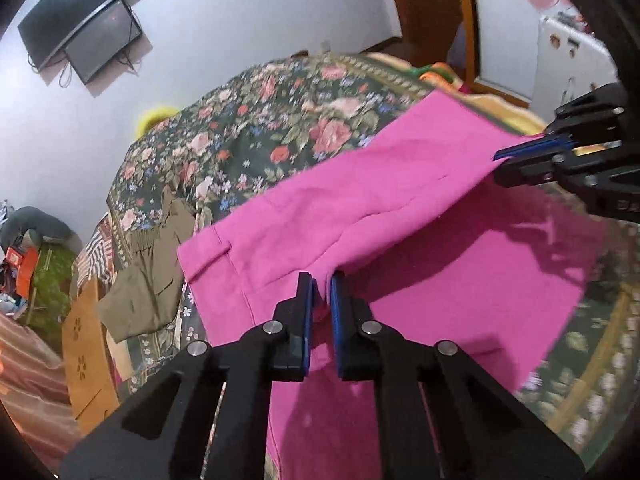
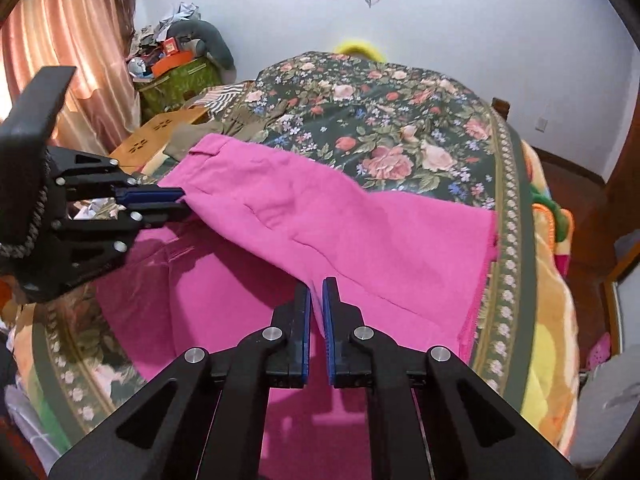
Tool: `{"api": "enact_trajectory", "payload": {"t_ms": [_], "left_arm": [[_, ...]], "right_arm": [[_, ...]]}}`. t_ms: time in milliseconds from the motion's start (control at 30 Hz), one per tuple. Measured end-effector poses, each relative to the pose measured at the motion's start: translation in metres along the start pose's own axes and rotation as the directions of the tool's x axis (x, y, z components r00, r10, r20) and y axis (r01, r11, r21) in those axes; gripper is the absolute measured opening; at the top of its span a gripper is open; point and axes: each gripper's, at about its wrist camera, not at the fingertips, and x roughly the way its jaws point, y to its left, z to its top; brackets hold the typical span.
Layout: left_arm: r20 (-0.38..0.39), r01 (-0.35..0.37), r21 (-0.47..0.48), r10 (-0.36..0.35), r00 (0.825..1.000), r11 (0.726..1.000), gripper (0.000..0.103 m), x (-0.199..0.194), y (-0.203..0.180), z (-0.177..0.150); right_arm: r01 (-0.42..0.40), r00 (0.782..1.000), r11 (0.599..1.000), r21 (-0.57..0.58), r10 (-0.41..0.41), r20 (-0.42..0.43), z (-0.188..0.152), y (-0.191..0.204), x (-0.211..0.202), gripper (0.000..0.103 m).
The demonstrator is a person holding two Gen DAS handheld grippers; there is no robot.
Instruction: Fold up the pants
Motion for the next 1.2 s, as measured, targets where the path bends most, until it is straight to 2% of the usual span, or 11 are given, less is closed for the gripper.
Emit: {"api": "enact_trajectory", "payload": {"t_ms": [200,333,533,733,867,1000,1033,1133,1200], "left_arm": [[0.003,0.076,-0.015,-0.076,0.997,0.997,0.006,-0.026,-0.014,-0.007],[-0.029,0.116,-0.025,-0.117,0.993,0.993,0.006,-0.025,-0.028,-0.017],[-0.035,0.151,-0.052,-0.153,0.988,0.987,0.005,-0.029,-0.040,-0.032],[-0.046,0.199,-0.106,-0.205,0.978,0.974,0.004,-0.031,-0.034,-0.044],[-0.057,0.228,-0.193,-0.243,0.968,0.954,0.005,-0.035,-0.017,-0.050],[-0.033,0.237,-0.324,-0.261,0.965,0.916,0.016,-0.043,0.021,-0.059],[-0.031,0.222,-0.348,-0.248,0.968,0.911,0.022,-0.044,0.030,-0.061],[-0.039,0.178,-0.414,-0.213,0.976,0.893,0.040,-0.042,0.055,-0.067],[-0.044,0.181,-0.456,-0.225,0.973,0.871,0.044,-0.038,0.066,-0.071]], "right_arm": [[0.008,1.000,1.000,-0.003,-0.008,0.007,-0.011,0.005,-0.020,0.004],[0.007,1.000,1.000,-0.018,-0.007,-0.005,-0.023,0.013,-0.028,0.004],[-0.006,0.999,1.000,-0.014,0.006,-0.033,-0.038,0.021,-0.029,0.004],[-0.027,0.997,1.000,-0.002,0.027,-0.074,-0.057,0.028,-0.023,0.003],[-0.039,0.995,0.999,0.032,0.042,-0.090,-0.065,0.028,-0.025,0.004],[-0.006,0.998,0.997,0.078,0.011,-0.062,-0.067,0.018,-0.040,0.005],[0.002,0.999,0.994,0.105,0.004,-0.053,-0.067,0.012,-0.045,0.009],[0.046,0.999,0.984,0.170,-0.041,-0.034,-0.069,-0.004,-0.056,0.033],[0.078,0.997,0.979,0.189,-0.076,-0.018,-0.072,-0.011,-0.062,0.036]]}}
